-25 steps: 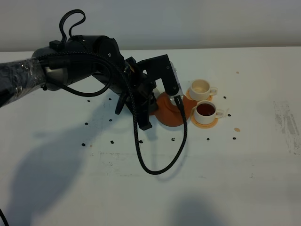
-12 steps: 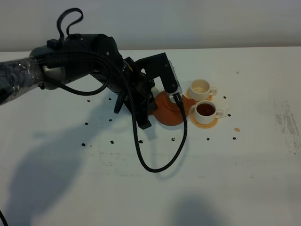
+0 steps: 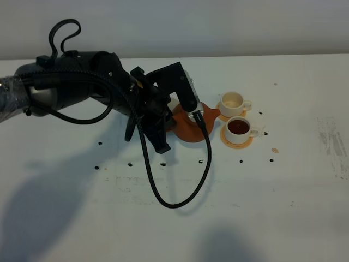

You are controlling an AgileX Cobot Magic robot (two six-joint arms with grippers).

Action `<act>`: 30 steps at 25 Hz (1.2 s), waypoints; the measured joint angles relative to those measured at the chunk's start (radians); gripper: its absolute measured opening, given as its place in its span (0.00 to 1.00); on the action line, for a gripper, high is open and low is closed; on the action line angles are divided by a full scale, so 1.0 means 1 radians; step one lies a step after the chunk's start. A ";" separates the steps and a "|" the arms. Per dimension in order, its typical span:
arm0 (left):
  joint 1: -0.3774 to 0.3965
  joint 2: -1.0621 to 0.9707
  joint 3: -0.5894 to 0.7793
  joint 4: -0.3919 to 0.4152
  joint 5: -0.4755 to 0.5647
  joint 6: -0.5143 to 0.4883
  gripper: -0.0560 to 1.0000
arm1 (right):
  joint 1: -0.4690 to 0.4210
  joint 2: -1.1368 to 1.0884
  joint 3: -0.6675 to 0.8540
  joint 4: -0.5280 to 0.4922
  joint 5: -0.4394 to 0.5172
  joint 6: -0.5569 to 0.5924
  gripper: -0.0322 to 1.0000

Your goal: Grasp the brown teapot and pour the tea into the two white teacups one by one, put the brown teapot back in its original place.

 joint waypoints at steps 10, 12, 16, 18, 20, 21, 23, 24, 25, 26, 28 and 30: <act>0.000 -0.001 0.091 -0.084 -0.063 0.000 0.14 | 0.000 0.000 0.000 0.000 0.000 0.000 0.50; 0.000 -0.001 0.102 -0.102 -0.077 0.000 0.14 | 0.000 0.000 0.000 0.000 0.000 0.000 0.50; 0.000 0.002 0.109 -0.113 -0.086 0.000 0.14 | 0.000 0.000 0.000 0.000 0.000 0.000 0.50; 0.000 0.017 0.109 -0.129 -0.087 0.000 0.14 | 0.000 0.000 0.000 0.000 0.000 0.000 0.50; -0.001 0.036 0.109 -0.135 -0.088 0.000 0.14 | 0.000 0.000 0.000 0.000 0.000 0.000 0.50; -0.003 0.047 0.111 -0.135 -0.092 0.000 0.14 | 0.000 0.000 0.000 0.000 0.000 0.000 0.50; -0.007 0.066 0.111 -0.139 -0.094 0.000 0.14 | 0.000 0.000 0.000 0.000 0.000 0.000 0.50; -0.007 0.072 0.111 -0.140 -0.094 0.000 0.14 | 0.000 0.000 0.000 0.000 0.000 0.000 0.50; -0.007 0.077 0.111 -0.143 -0.097 0.000 0.14 | 0.000 0.000 0.000 0.000 0.000 0.000 0.50; -0.007 0.079 0.111 -0.145 -0.102 0.000 0.14 | 0.000 0.000 0.000 0.000 0.000 0.000 0.50; -0.007 0.080 0.111 -0.146 -0.107 0.000 0.14 | 0.000 0.000 0.000 0.000 0.000 0.000 0.50; -0.007 0.080 0.111 -0.148 -0.108 0.000 0.14 | 0.000 0.000 0.000 0.000 0.000 0.000 0.50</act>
